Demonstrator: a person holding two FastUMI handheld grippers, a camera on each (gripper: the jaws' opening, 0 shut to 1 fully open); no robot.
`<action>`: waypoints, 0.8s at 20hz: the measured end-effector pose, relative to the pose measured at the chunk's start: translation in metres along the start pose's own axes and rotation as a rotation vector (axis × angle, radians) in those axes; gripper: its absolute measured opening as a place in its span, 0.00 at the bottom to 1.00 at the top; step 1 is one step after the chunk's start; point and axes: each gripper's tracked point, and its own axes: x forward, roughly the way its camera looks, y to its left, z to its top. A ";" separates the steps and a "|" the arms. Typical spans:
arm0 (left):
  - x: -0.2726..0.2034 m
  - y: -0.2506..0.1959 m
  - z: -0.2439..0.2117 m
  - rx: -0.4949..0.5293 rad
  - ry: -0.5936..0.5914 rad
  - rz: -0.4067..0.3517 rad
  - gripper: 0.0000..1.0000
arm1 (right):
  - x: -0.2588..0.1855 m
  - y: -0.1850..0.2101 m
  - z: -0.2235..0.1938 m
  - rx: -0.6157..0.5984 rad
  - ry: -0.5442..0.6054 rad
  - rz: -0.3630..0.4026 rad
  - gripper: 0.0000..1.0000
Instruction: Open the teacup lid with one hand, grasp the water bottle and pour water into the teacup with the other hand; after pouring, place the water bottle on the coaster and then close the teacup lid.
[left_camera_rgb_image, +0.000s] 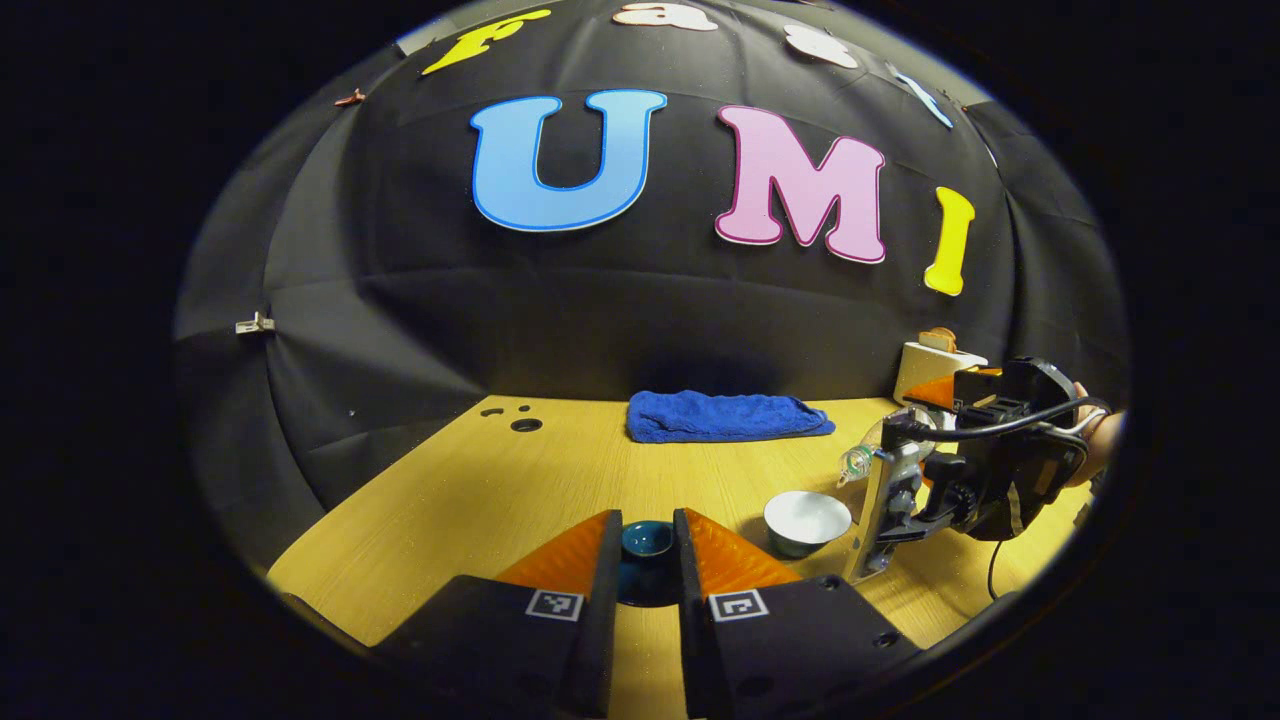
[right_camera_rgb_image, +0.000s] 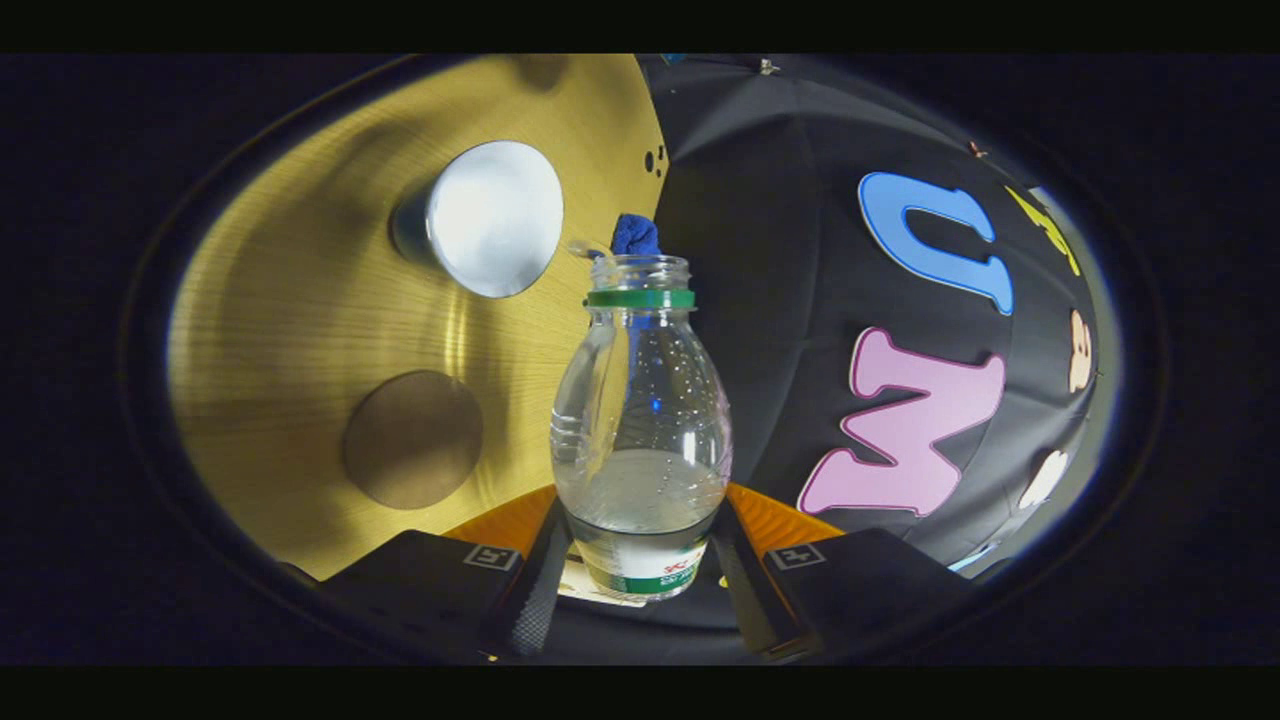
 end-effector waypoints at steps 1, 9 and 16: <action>0.000 0.000 0.000 -0.001 0.001 -0.001 0.31 | 0.000 -0.002 0.000 -0.009 0.001 -0.002 0.75; -0.001 -0.001 0.002 0.003 -0.004 -0.003 0.31 | 0.005 -0.007 -0.002 -0.056 -0.011 -0.019 0.75; -0.002 0.001 0.001 -0.005 -0.001 0.001 0.31 | 0.006 -0.016 0.000 -0.110 -0.029 -0.057 0.75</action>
